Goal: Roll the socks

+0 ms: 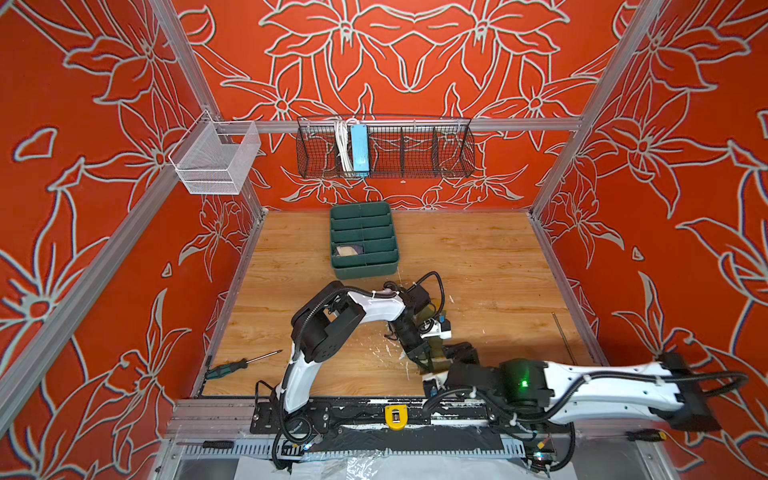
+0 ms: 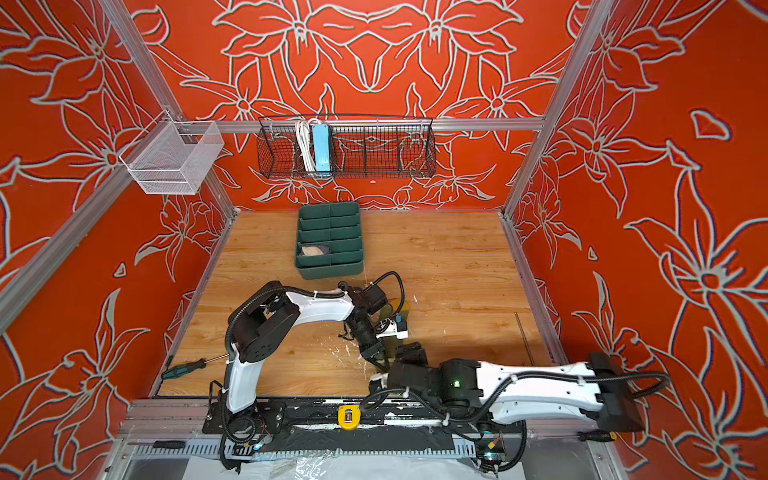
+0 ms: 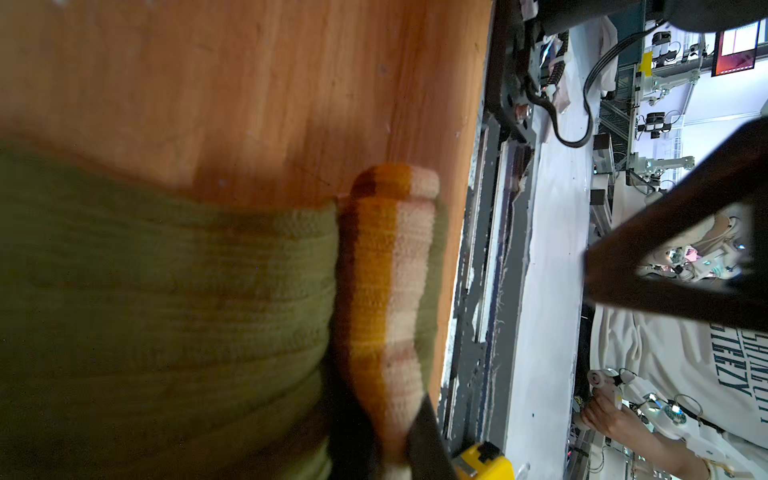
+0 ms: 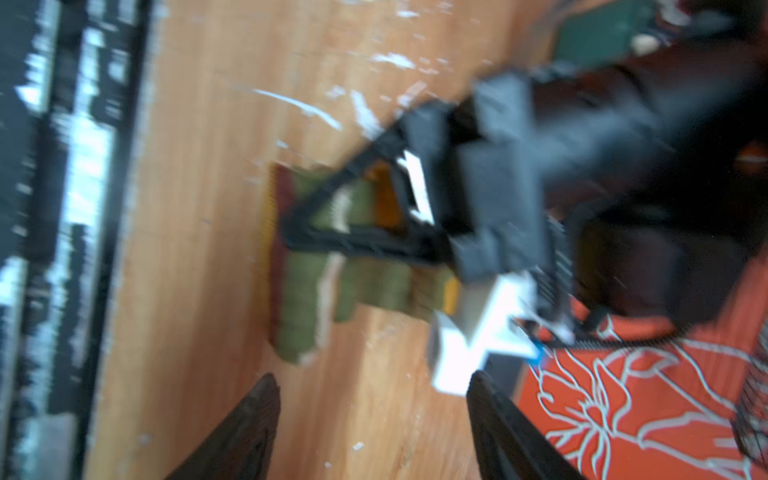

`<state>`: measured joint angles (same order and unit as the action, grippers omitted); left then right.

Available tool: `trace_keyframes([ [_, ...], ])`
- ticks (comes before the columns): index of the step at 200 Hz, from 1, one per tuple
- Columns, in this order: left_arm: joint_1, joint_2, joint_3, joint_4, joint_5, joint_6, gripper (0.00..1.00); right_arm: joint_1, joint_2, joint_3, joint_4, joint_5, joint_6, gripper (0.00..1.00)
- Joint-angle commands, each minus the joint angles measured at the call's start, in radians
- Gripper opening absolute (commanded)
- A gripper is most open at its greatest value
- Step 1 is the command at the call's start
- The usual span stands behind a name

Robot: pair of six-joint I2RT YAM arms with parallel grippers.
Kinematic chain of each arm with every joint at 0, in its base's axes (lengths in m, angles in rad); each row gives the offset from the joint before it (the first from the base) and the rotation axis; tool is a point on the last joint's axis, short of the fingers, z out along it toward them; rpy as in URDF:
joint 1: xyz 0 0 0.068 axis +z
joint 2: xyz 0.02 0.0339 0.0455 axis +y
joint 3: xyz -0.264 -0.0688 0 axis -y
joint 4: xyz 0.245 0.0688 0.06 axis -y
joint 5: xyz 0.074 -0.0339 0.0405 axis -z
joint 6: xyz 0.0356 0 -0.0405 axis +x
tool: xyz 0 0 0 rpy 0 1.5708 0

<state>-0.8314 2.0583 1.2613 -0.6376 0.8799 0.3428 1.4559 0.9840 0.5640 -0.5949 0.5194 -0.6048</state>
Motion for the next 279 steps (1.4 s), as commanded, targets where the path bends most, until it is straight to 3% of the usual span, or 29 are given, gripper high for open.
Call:
trace_keyframes([
  [1, -0.003, 0.032, -0.025, -0.02, -0.103, 0.008, 0.0, 0.006, 0.065, 0.001, 0.058, 0.026, 0.036, 0.71],
  [71, -0.003, 0.025, -0.027, -0.022, -0.132, 0.03, 0.0, -0.1, 0.2, -0.047, 0.187, -0.026, 0.0, 0.55],
  [124, -0.006, 0.009, -0.036, -0.011, -0.133, 0.033, 0.0, -0.111, 0.304, -0.036, 0.188, -0.07, 0.027, 0.46],
  [139, -0.008, 0.002, -0.033, -0.009, -0.136, 0.033, 0.0, -0.11, 0.339, -0.025, 0.187, -0.084, 0.037, 0.35],
  [162, -0.011, -0.015, -0.039, -0.002, -0.148, 0.032, 0.0, -0.111, 0.372, -0.019, 0.193, -0.103, 0.045, 0.07],
  [178, -0.012, -0.037, -0.049, 0.012, -0.164, 0.023, 0.0, -0.109, 0.368, -0.012, 0.175, -0.128, 0.051, 0.0],
  [201, -0.014, -0.107, -0.075, 0.048, -0.197, 0.016, 0.31, -0.111, 0.345, 0.007, 0.115, -0.198, 0.076, 0.0],
  [222, -0.014, -0.232, -0.116, 0.099, -0.262, 0.022, 0.5, -0.112, 0.342, 0.031, 0.03, -0.313, 0.111, 0.0],
  [241, -0.012, -0.366, -0.152, 0.162, -0.343, 0.029, 0.62, -0.121, 0.36, 0.05, -0.014, -0.399, 0.135, 0.0],
  [279, -0.012, -0.646, -0.218, 0.257, -0.592, 0.081, 0.72, -0.153, 0.409, 0.091, -0.053, -0.491, 0.157, 0.0],
])
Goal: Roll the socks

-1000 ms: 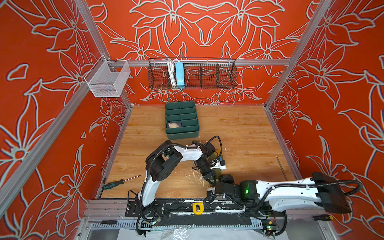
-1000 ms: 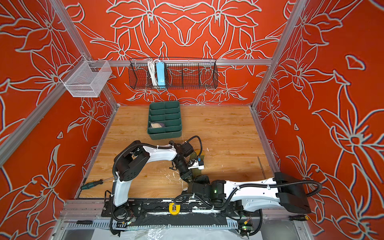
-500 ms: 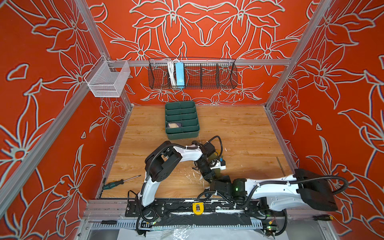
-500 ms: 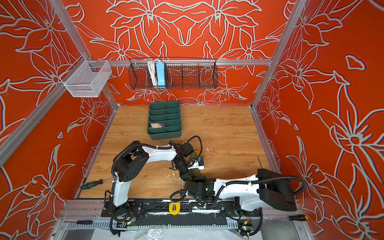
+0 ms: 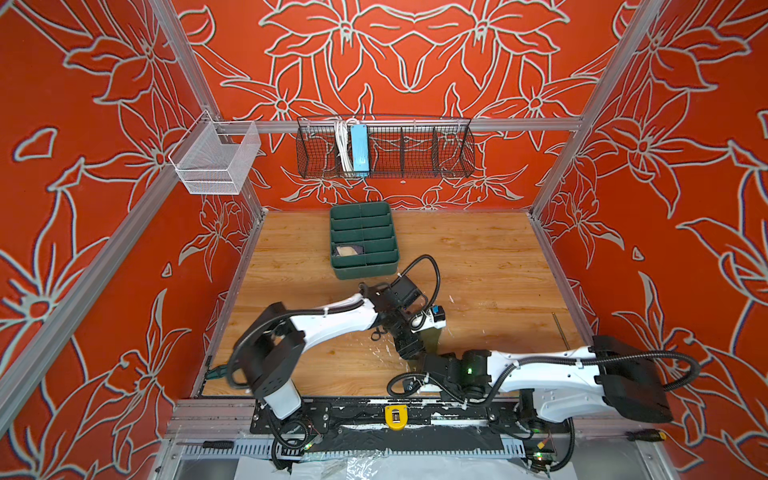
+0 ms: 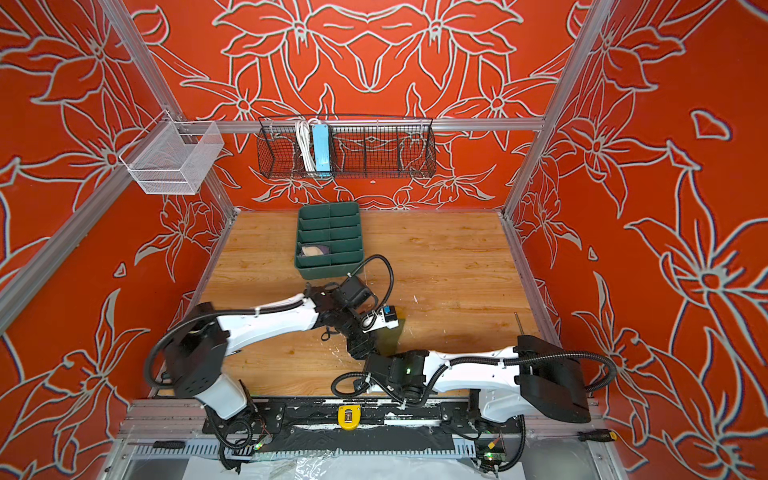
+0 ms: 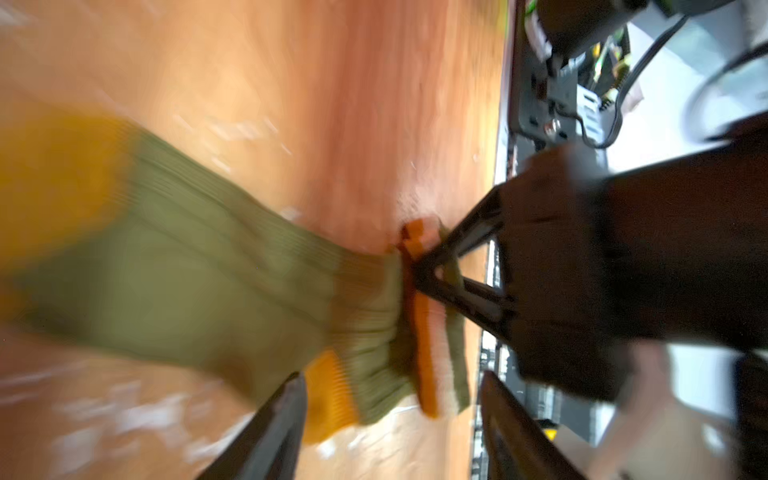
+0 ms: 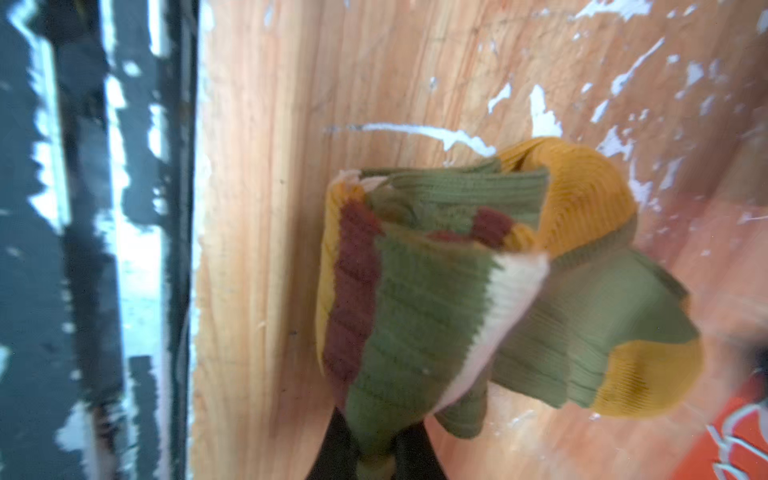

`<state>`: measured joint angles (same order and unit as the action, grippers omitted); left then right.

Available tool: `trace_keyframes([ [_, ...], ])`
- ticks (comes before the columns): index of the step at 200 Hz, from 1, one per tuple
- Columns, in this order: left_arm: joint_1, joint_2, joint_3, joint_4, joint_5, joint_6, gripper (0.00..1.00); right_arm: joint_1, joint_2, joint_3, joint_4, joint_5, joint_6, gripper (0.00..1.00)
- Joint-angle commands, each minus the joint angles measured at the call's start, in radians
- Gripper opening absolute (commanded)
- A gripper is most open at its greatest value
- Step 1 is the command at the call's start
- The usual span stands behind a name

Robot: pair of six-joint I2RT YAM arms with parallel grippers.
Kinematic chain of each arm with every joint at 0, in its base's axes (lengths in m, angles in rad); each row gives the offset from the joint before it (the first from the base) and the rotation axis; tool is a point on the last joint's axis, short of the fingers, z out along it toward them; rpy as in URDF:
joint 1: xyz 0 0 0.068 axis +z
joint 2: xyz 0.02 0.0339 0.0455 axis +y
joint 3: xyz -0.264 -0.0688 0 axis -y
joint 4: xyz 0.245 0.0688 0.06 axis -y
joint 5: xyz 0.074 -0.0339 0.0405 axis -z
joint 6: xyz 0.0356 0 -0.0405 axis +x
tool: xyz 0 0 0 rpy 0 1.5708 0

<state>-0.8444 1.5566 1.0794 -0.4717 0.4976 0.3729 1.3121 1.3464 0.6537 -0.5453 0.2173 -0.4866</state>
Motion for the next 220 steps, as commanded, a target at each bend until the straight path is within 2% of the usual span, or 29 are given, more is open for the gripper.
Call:
trace_keyframes([
  [1, 0.001, -0.149, -0.038, 0.094, -0.219, 0.054, 0.73, -0.01, 0.047, 0.001, -0.103, -0.19, 0.039, 0.0],
  [28, 0.002, -0.43, -0.143, 0.197, -0.443, 0.14, 0.84, -0.057, 0.044, 0.027, -0.109, -0.216, 0.046, 0.0],
  [48, 0.002, -0.688, -0.214, 0.234, -0.507, 0.23, 0.9, -0.118, 0.034, 0.067, -0.119, -0.268, 0.055, 0.0],
  [58, 0.002, -0.804, -0.236, 0.209, -0.475, 0.292, 0.92, -0.144, 0.032, 0.089, -0.123, -0.303, 0.056, 0.0],
  [72, 0.001, -0.934, -0.241, 0.128, -0.365, 0.365, 0.94, -0.168, 0.043, 0.123, -0.14, -0.343, 0.049, 0.0],
  [93, 0.001, -1.029, -0.248, 0.048, -0.196, 0.39, 0.94, -0.196, 0.086, 0.181, -0.182, -0.385, 0.039, 0.0],
  [109, -0.002, -1.027, -0.247, -0.036, -0.104, 0.413, 0.92, -0.22, 0.13, 0.223, -0.222, -0.446, 0.039, 0.0],
  [125, -0.03, -0.983, -0.256, -0.112, -0.125, 0.484, 0.89, -0.238, 0.177, 0.259, -0.255, -0.497, 0.044, 0.0],
  [145, -0.147, -0.918, -0.306, -0.135, -0.288, 0.586, 0.86, -0.256, 0.237, 0.292, -0.291, -0.55, 0.048, 0.0],
  [161, -0.28, -0.873, -0.385, -0.067, -0.466, 0.658, 0.84, -0.273, 0.28, 0.304, -0.304, -0.583, 0.049, 0.0],
  [175, -0.377, -0.826, -0.446, 0.001, -0.566, 0.705, 0.82, -0.285, 0.315, 0.318, -0.31, -0.601, 0.046, 0.0],
  [195, -0.463, -0.731, -0.488, 0.087, -0.646, 0.694, 0.75, -0.299, 0.354, 0.342, -0.321, -0.625, 0.04, 0.0],
  [220, -0.535, -0.58, -0.502, 0.223, -0.74, 0.577, 0.68, -0.312, 0.382, 0.371, -0.338, -0.648, 0.023, 0.0],
])
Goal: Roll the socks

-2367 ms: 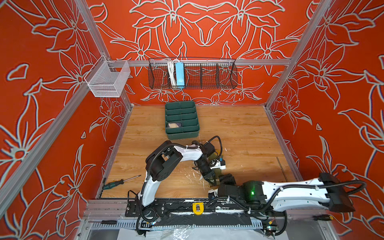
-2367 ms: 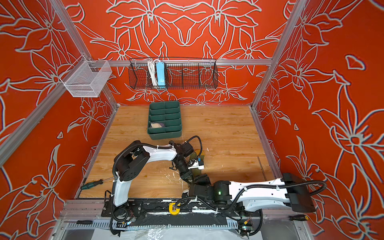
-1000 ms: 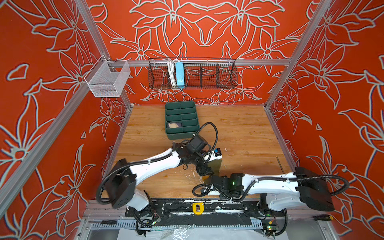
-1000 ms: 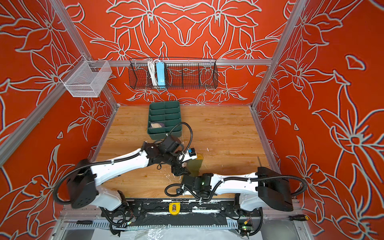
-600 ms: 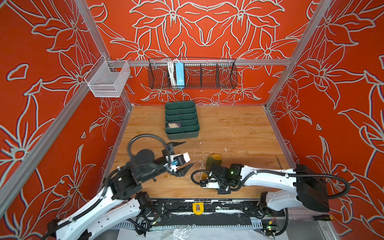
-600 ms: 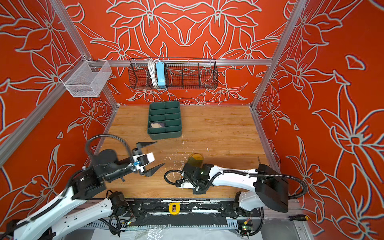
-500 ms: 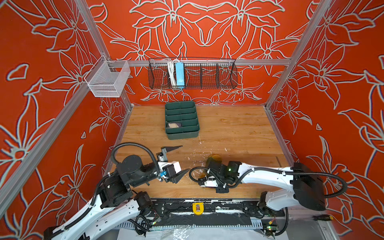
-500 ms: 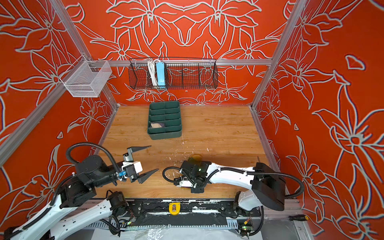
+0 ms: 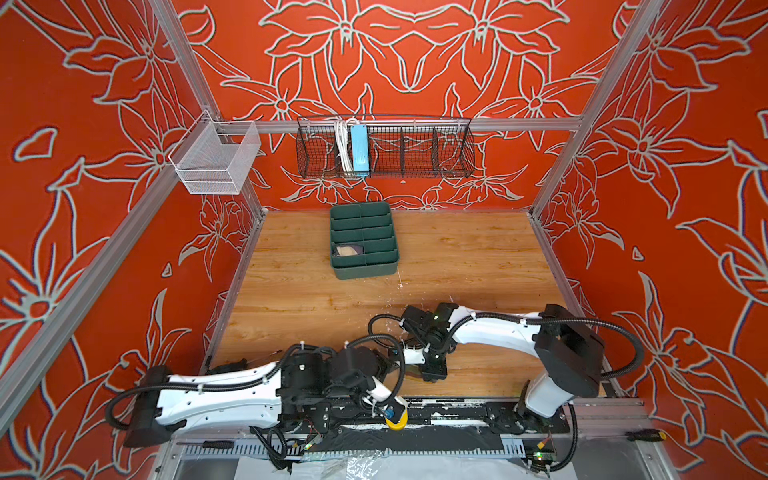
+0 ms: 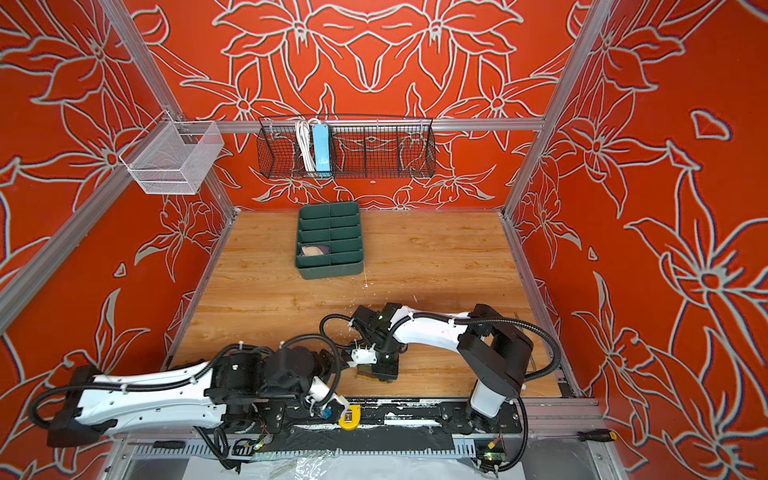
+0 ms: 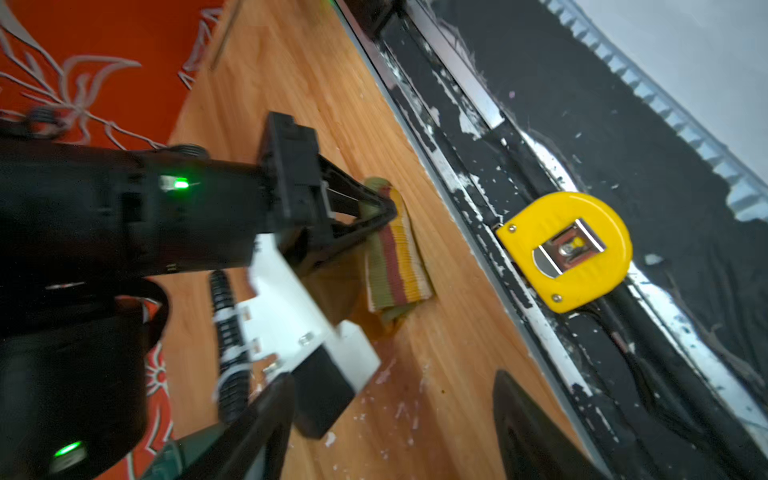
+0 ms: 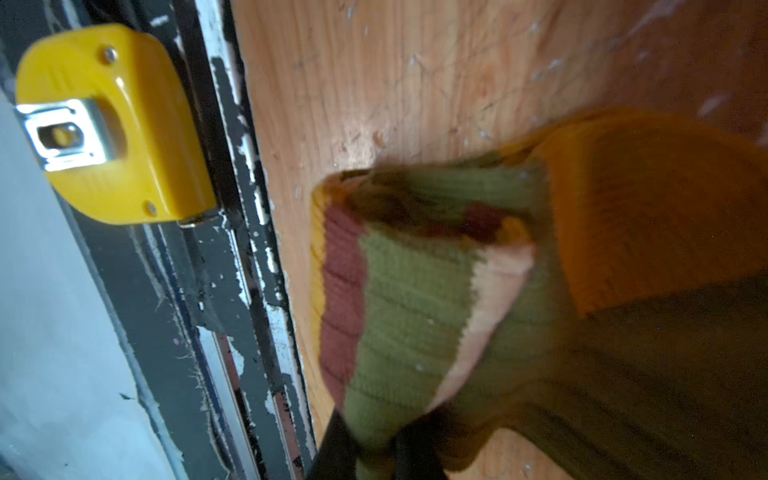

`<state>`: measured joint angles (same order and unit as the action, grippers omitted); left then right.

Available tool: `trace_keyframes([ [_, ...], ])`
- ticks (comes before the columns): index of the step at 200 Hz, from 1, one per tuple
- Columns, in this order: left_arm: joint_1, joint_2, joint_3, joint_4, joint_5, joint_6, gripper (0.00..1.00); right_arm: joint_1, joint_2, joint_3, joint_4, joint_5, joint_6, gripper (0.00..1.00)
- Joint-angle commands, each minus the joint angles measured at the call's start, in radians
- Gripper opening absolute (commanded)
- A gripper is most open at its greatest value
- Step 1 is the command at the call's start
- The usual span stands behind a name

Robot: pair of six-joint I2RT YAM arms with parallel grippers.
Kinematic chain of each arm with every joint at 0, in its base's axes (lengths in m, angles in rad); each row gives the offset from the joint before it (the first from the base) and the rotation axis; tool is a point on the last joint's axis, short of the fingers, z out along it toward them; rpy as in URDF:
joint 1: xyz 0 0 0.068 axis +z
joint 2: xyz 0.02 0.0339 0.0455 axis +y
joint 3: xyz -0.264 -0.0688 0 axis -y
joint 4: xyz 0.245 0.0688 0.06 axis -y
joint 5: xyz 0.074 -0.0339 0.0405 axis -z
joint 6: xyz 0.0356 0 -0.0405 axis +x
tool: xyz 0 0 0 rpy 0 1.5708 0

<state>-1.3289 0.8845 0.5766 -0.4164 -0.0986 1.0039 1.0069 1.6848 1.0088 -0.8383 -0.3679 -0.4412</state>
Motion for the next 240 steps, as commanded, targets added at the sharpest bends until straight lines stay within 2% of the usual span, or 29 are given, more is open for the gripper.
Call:
trace_keyframes([
  [1, -0.052, 0.111, 0.001, 0.171, -0.147, -0.059, 0.68, -0.007, 0.045, 0.016, -0.046, -0.065, -0.024, 0.0],
  [20, -0.06, 0.241, 0.018, 0.219, -0.209, -0.126, 0.62, -0.012, 0.049, 0.022, -0.044, -0.074, -0.033, 0.0],
  [48, -0.055, 0.356, 0.033, 0.282, -0.267, -0.182, 0.53, -0.014, 0.043, 0.024, -0.039, -0.077, -0.039, 0.0],
  [85, -0.04, 0.499, 0.051, 0.324, -0.303, -0.281, 0.52, -0.014, 0.018, 0.012, -0.02, -0.069, -0.037, 0.0],
  [118, 0.011, 0.574, 0.123, 0.263, -0.285, -0.393, 0.5, -0.014, -0.02, -0.009, 0.003, -0.052, -0.033, 0.0],
  [138, 0.038, 0.614, 0.151, 0.239, -0.272, -0.43, 0.42, -0.014, -0.049, -0.024, 0.01, -0.048, -0.032, 0.0],
  [183, 0.052, 0.723, 0.17, 0.227, -0.294, -0.416, 0.27, -0.014, -0.1, -0.05, 0.026, -0.046, -0.023, 0.0],
  [209, 0.059, 0.761, 0.188, 0.208, -0.302, -0.415, 0.13, -0.014, -0.113, -0.058, 0.029, -0.045, -0.019, 0.0],
  [225, 0.059, 0.768, 0.193, 0.202, -0.307, -0.409, 0.0, -0.014, -0.122, -0.063, 0.031, -0.038, -0.016, 0.0],
  [240, 0.059, 0.766, 0.193, 0.189, -0.303, -0.406, 0.0, -0.014, -0.14, -0.069, 0.035, -0.016, -0.012, 0.0],
])
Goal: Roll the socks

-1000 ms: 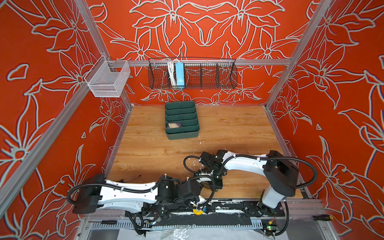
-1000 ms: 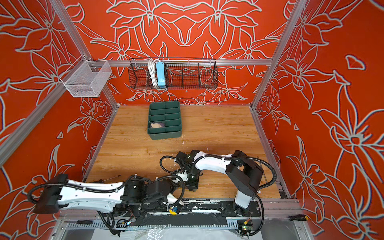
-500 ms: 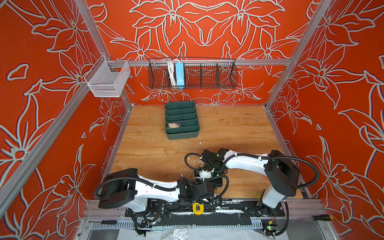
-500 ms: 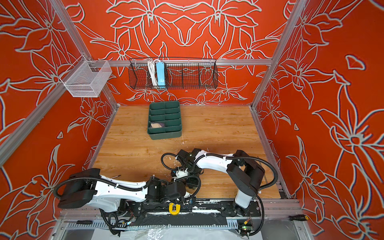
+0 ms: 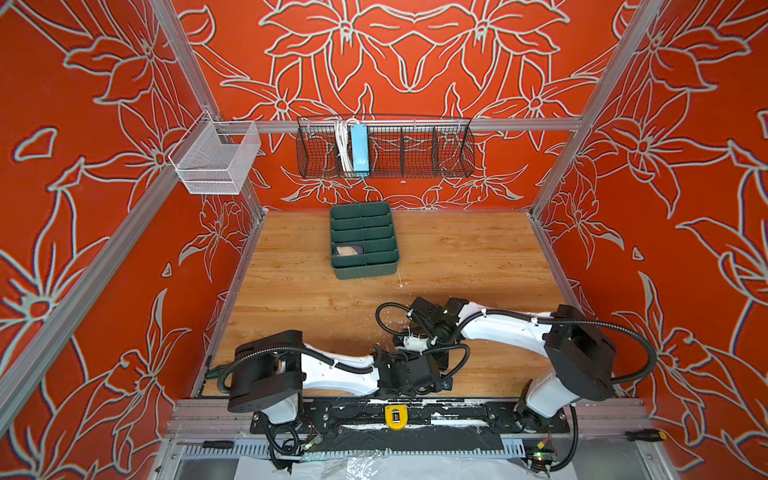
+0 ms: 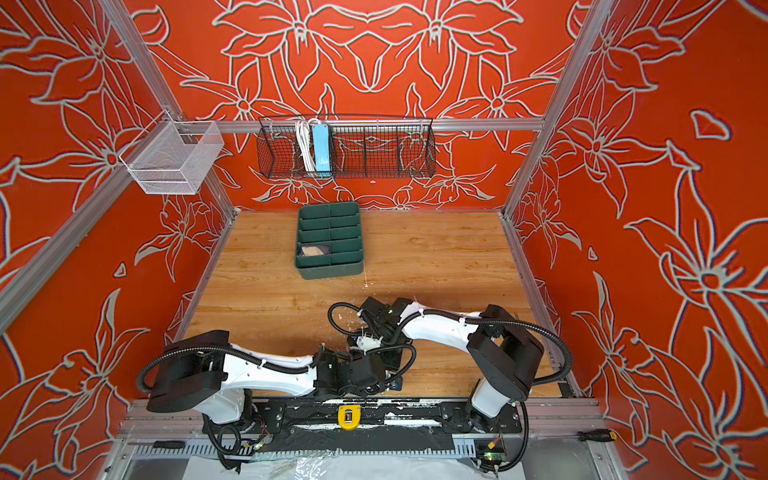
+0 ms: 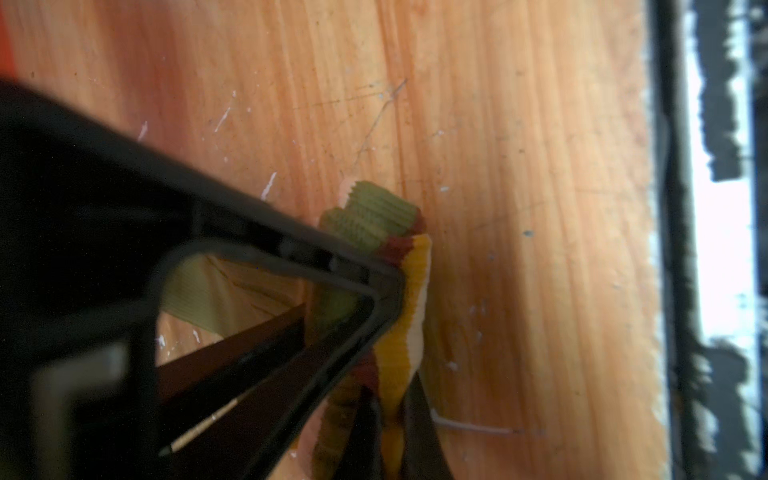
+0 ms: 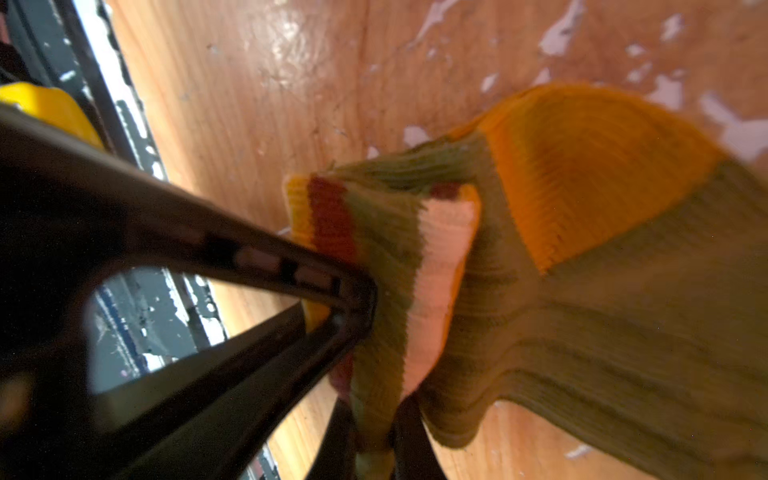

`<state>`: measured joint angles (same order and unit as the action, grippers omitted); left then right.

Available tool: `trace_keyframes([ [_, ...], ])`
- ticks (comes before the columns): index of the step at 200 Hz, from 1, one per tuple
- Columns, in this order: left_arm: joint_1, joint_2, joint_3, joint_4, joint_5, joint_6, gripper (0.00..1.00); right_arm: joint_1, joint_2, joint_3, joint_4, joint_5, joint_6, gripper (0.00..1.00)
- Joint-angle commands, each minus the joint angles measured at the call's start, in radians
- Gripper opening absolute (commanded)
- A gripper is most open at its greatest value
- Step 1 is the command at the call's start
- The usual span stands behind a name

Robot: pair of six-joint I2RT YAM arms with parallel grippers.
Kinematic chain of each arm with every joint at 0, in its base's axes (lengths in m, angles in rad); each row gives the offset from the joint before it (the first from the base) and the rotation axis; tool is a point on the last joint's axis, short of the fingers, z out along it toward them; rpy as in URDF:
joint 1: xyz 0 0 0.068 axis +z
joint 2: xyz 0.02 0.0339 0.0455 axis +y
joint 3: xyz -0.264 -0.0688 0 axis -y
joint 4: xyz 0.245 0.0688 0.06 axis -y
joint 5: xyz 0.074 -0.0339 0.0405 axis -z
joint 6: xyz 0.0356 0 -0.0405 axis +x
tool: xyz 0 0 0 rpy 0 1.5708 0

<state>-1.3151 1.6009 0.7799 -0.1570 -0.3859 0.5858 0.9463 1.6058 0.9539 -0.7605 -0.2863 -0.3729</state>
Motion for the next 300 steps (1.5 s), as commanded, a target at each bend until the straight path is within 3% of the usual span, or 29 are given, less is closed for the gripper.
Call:
trace_keyframes([
  [1, 0.045, 0.049, -0.01, -0.072, -0.015, 0.011, 0.0, 0.046, -0.062, -0.015, -0.041, -0.094, -0.079, 0.0],
  [31, 0.054, 0.035, -0.002, -0.116, 0.018, -0.002, 0.0, 0.045, -0.164, -0.077, 0.004, 0.01, -0.052, 0.0],
  [67, 0.08, 0.039, -0.001, -0.111, 0.05, -0.021, 0.0, 0.042, -0.329, -0.157, 0.004, 0.121, -0.006, 0.37],
  [95, 0.08, 0.07, 0.007, -0.117, 0.056, -0.026, 0.0, 0.042, -0.468, -0.198, -0.015, 0.175, -0.009, 0.6],
  [106, 0.08, 0.073, 0.007, -0.115, 0.059, -0.027, 0.0, 0.04, -0.515, -0.2, -0.03, 0.214, -0.02, 0.62],
  [130, 0.081, 0.071, 0.013, -0.128, 0.069, -0.025, 0.0, 0.02, -0.615, -0.218, -0.021, 0.393, -0.056, 0.67],
  [160, 0.099, 0.05, 0.036, -0.173, 0.134, -0.011, 0.0, -0.054, -0.721, -0.299, 0.213, 0.84, -0.115, 0.88],
  [176, 0.113, 0.048, 0.073, -0.229, 0.224, -0.004, 0.0, -0.148, -0.771, -0.303, 0.316, 0.921, -0.149, 0.9],
  [220, 0.19, 0.113, 0.188, -0.391, 0.51, 0.103, 0.0, -0.372, -0.857, -0.24, 0.491, 1.076, -0.101, 0.89],
  [244, 0.249, 0.192, 0.31, -0.501, 0.637, 0.139, 0.0, -0.39, -0.943, -0.183, 0.472, 1.019, -0.082, 0.87],
  [300, 0.377, 0.298, 0.507, -0.651, 0.853, 0.189, 0.0, -0.387, -1.172, -0.082, 0.027, 0.31, -0.164, 0.73],
])
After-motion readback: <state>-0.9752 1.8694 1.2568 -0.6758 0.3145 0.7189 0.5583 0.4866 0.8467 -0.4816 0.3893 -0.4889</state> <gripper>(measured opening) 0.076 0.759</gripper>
